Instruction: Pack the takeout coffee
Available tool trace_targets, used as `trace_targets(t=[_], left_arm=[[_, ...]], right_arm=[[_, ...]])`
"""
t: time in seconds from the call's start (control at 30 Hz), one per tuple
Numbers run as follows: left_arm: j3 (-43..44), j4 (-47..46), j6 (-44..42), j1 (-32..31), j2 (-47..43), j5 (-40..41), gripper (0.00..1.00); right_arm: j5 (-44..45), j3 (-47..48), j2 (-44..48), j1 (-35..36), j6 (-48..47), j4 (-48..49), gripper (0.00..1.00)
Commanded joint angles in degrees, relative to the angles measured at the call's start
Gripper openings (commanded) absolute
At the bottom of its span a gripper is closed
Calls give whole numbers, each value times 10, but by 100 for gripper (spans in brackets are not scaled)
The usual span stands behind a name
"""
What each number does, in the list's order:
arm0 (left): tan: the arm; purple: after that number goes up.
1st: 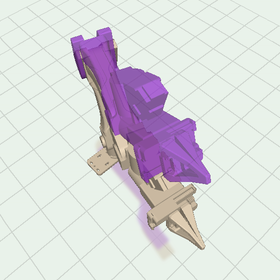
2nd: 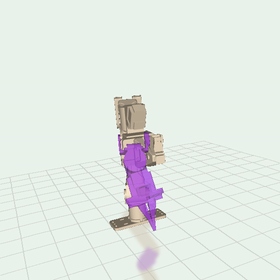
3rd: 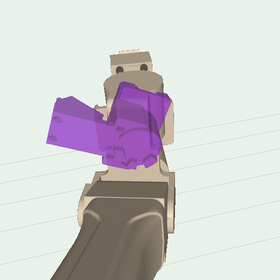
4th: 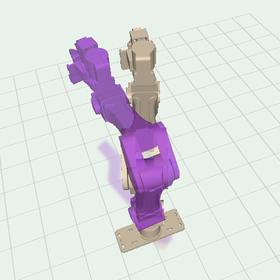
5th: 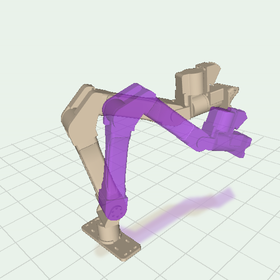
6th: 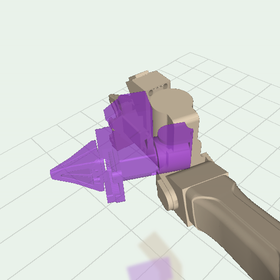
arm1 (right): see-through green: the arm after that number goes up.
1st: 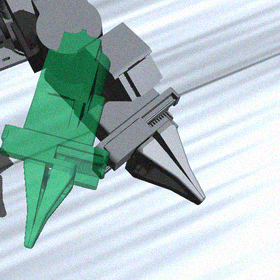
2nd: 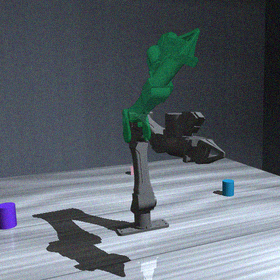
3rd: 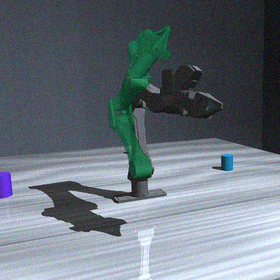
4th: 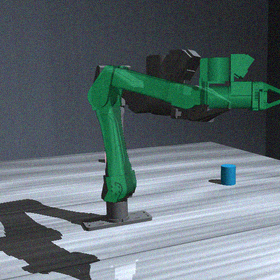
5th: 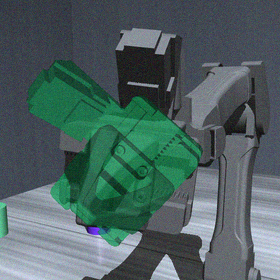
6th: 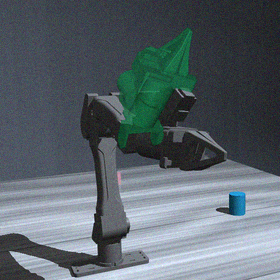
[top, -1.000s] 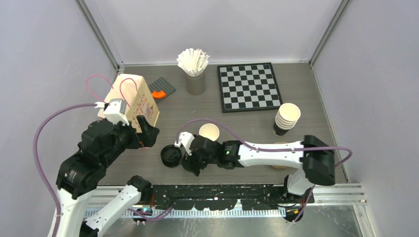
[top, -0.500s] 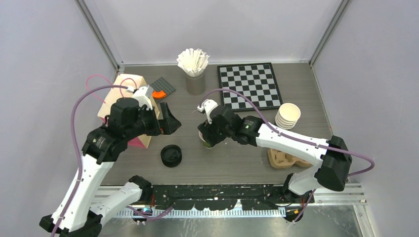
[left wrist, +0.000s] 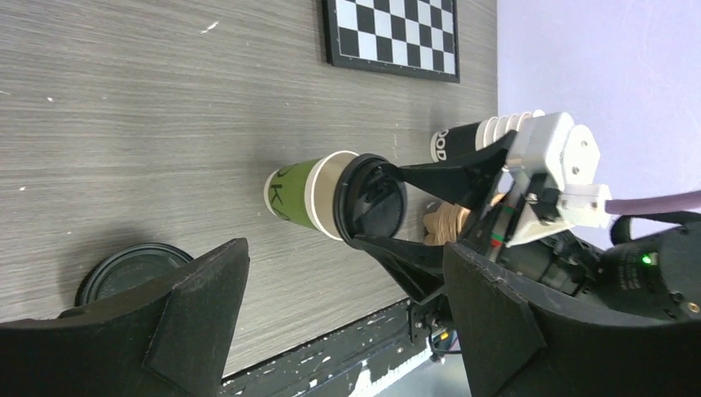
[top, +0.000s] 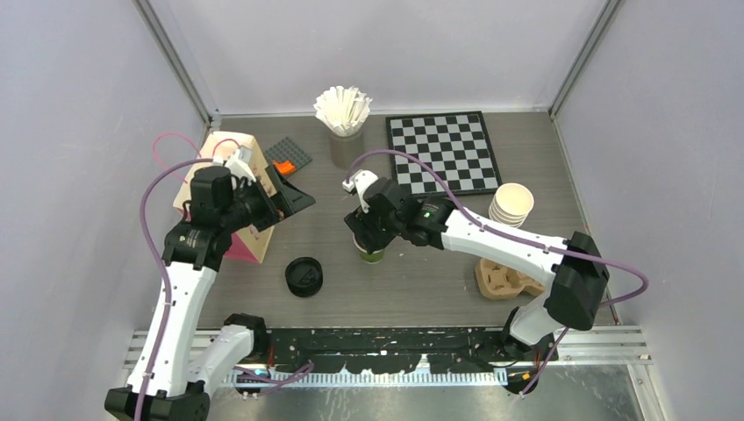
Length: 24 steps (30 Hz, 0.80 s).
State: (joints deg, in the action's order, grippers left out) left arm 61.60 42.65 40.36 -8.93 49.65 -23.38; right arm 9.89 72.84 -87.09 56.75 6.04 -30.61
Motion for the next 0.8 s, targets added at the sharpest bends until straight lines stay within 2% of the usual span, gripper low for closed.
trace_targets(t=[0.0,0.43,0.77], left_arm=[[-21,-47,19,10,5,-68,87],[-97,-79,18,11,10,-81,79],[-118,-100,13,11,30,-115,74]], right_arm=[[-6,32,-20,-2,-7,7,71],[0,30,-59,-2,-8,7,72],[7,30,-35,-2,-9,6,73]])
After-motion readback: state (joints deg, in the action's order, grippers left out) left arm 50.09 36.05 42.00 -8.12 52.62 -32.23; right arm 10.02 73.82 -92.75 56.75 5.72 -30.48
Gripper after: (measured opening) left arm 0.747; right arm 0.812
